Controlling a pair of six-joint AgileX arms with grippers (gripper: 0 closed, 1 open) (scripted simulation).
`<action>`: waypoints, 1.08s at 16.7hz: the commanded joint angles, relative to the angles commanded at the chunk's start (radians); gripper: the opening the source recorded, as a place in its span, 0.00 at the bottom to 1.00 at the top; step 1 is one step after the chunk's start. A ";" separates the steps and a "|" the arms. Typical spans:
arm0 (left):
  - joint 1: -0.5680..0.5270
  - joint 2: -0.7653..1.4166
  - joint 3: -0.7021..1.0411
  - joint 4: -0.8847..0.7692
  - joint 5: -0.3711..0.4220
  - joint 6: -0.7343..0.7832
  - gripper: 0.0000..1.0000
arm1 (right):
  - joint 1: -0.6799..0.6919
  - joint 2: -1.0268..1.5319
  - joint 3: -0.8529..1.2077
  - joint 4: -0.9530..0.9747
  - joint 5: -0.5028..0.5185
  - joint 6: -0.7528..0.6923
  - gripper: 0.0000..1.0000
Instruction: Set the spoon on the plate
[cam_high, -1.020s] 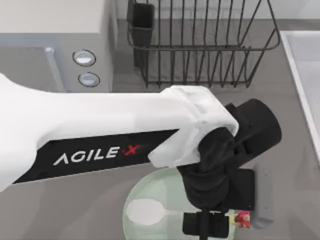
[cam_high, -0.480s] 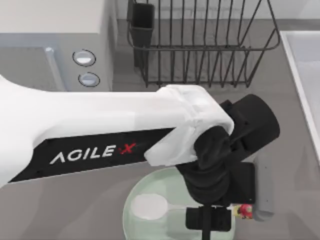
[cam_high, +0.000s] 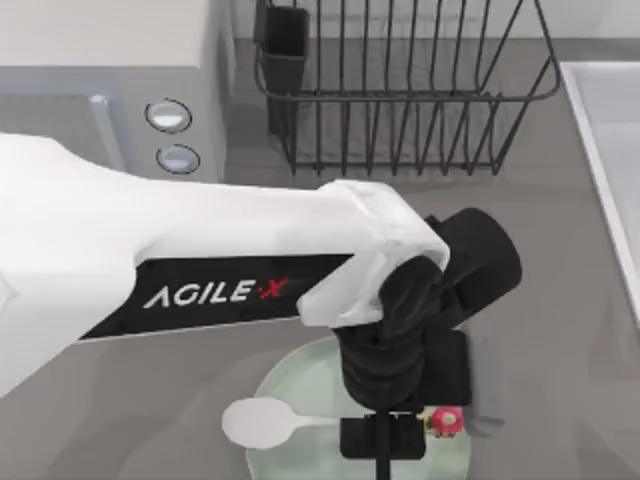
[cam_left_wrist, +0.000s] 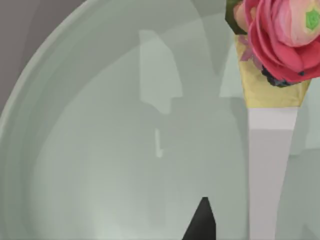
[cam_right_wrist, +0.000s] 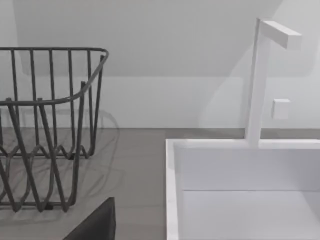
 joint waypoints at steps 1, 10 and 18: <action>0.003 0.012 -0.010 0.000 0.000 -0.002 0.00 | 0.000 0.000 0.000 0.000 0.000 0.000 1.00; 0.004 0.020 -0.018 0.001 0.001 -0.003 0.30 | 0.000 0.000 0.000 0.000 0.000 0.000 1.00; 0.004 0.020 -0.018 0.001 0.001 -0.003 0.90 | 0.000 0.000 0.000 0.000 0.000 0.000 1.00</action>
